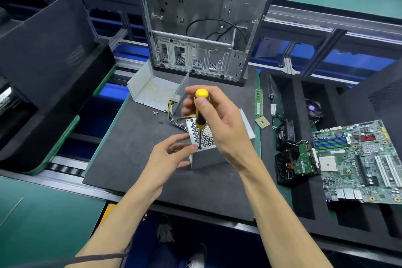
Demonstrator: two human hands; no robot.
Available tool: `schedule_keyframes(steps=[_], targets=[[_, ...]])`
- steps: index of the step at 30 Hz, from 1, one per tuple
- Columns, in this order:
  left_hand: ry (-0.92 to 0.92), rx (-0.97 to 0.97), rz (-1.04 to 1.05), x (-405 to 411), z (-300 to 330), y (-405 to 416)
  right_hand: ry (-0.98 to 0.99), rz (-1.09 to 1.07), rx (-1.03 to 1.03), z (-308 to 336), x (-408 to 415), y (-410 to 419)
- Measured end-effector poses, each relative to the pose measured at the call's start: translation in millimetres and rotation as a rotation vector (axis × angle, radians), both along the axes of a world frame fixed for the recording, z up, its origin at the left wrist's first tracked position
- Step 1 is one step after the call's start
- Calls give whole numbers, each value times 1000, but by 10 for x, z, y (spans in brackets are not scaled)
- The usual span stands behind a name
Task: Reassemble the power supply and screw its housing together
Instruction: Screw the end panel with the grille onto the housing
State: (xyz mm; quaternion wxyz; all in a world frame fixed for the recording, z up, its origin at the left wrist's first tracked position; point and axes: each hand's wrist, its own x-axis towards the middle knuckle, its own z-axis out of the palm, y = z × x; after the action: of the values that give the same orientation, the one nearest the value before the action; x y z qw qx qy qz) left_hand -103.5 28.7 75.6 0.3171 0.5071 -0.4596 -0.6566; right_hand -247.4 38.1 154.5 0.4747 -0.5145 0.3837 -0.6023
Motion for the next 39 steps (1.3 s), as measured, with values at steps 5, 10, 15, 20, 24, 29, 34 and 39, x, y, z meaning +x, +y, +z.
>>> schedule_keyframes(steps=[5,10,15,20,24,29,34,39], targets=[[-8,-15,-2,3,-4,8,14,-149,-49,-8,1,-17],[2,-14,-1,3,-10,15,-2,-163,-16,-26,-10,2],[-5,-7,12,-3,-3,13,34,23,54,33,0,-23],[-9,-14,-1,1,20,28,107,-13,-19,38,45,-7],[-21,-29,-8,8,41,22,123,-96,-94,28,108,-33],[-38,-32,-21,23,41,3,74,-273,-141,-37,180,9],[-68,-45,-79,69,1,-69,41,-357,-91,-23,252,-41],[-98,-53,-2,161,-97,-332,-269,-493,-19,163,77,-316]])
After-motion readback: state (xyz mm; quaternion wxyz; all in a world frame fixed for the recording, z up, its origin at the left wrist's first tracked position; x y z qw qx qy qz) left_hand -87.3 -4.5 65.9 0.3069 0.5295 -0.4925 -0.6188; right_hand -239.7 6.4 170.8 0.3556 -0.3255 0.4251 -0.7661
